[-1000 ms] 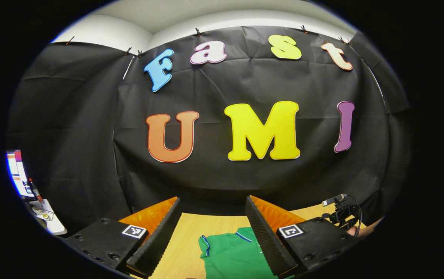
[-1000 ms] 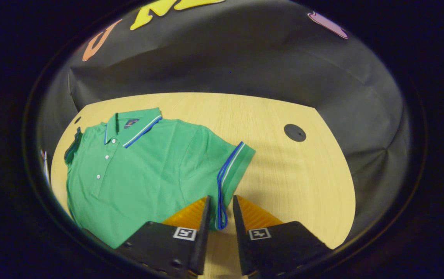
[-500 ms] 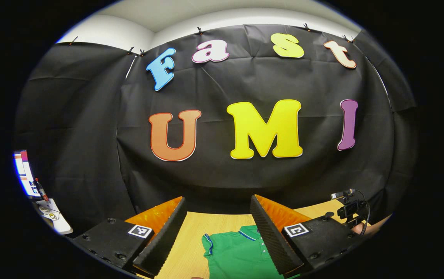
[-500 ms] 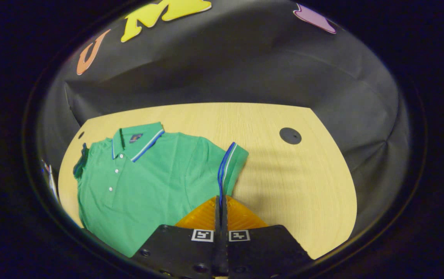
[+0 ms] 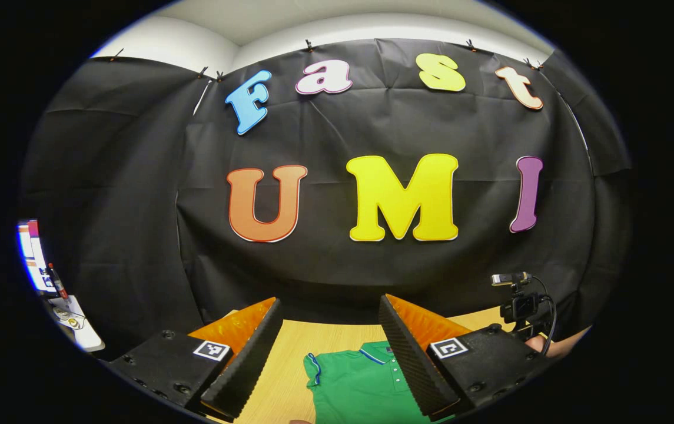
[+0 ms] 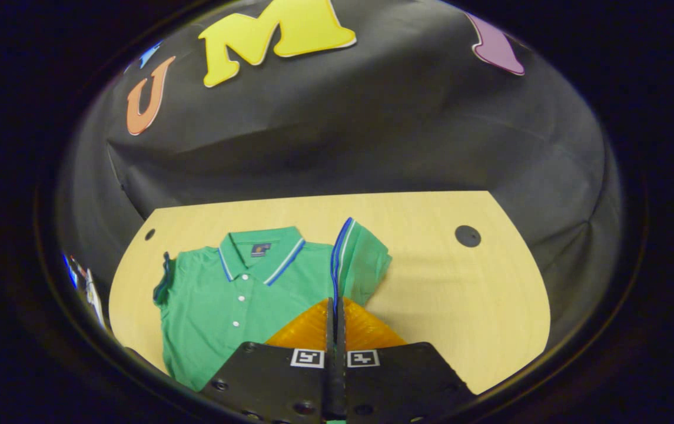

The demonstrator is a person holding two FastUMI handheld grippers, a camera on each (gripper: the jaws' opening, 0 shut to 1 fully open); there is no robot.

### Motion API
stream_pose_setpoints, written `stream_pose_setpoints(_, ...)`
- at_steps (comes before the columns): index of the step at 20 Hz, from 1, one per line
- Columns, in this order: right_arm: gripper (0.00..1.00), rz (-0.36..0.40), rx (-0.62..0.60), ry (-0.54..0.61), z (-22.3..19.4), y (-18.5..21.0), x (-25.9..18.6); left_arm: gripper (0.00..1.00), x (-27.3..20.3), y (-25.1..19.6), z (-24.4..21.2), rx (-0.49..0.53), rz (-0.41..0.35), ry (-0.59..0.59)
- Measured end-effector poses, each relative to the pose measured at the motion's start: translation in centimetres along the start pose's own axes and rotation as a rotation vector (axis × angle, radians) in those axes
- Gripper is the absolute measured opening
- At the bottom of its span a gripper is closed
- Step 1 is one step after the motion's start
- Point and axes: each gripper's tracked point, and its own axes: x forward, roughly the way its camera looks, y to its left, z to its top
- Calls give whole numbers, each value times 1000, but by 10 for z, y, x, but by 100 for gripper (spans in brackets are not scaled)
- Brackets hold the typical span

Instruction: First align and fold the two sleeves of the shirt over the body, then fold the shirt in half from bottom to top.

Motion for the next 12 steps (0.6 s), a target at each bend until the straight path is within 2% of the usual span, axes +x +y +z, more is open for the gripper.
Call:
stream_pose_setpoints(4,0,53,9,9,0,49,8,100,-5,15,-1,6,24,6)
stream_pose_setpoints(6,0,127,45,-11,5,79,9,100,-7,20,-2,11,28,11)
stream_pose_setpoints(7,1,154,54,-20,7,89,5,94,-7,23,-3,11,31,15)
stream_pose_setpoints(8,13,163,49,-26,7,94,4,100,-6,25,-4,7,33,18)
stream_pose_setpoints(9,26,165,35,-32,7,93,0,100,-6,27,-6,3,33,21)
stream_pose_setpoints(12,73,131,8,-98,18,83,-22,100,1,25,-12,-8,5,24)
